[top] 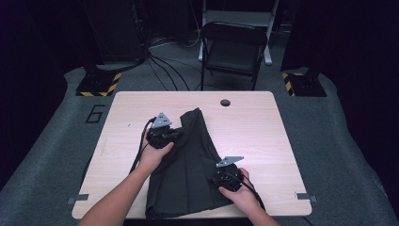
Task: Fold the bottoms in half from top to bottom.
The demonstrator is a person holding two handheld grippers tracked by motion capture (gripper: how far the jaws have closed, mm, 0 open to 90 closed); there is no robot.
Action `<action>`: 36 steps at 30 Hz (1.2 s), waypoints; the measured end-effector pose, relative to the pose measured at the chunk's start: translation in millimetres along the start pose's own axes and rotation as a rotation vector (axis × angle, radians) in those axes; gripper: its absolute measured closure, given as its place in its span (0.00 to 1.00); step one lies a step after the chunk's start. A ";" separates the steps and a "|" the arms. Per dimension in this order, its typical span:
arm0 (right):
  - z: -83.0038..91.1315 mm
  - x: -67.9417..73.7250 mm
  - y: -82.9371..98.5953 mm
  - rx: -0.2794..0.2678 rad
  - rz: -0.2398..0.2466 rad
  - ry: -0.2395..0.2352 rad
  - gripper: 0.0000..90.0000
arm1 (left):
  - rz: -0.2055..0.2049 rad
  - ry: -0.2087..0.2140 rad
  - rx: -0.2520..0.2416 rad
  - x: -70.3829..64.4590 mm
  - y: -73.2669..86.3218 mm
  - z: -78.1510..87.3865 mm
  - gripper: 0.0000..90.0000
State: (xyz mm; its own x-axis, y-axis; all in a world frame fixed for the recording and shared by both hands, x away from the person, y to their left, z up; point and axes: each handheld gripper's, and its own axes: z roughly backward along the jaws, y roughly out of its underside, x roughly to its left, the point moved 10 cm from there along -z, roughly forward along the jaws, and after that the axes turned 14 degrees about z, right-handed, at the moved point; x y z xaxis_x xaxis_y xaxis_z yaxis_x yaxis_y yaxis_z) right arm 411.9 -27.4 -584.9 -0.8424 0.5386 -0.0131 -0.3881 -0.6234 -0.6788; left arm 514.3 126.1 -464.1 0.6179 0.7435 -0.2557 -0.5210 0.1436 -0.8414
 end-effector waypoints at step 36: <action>-38.8 25.5 -39.5 -0.019 0.179 0.049 0.36 | -0.016 -0.008 0.004 -1.8 -26.8 -33.5 0.96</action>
State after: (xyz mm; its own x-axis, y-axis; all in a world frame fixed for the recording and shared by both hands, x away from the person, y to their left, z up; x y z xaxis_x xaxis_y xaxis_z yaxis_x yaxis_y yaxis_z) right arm 420.2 32.9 -586.9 -0.8783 0.4467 -0.1703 -0.2258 -0.7016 -0.6758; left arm 546.9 99.1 -457.0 0.6217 0.7462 -0.2382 -0.5134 0.1585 -0.8434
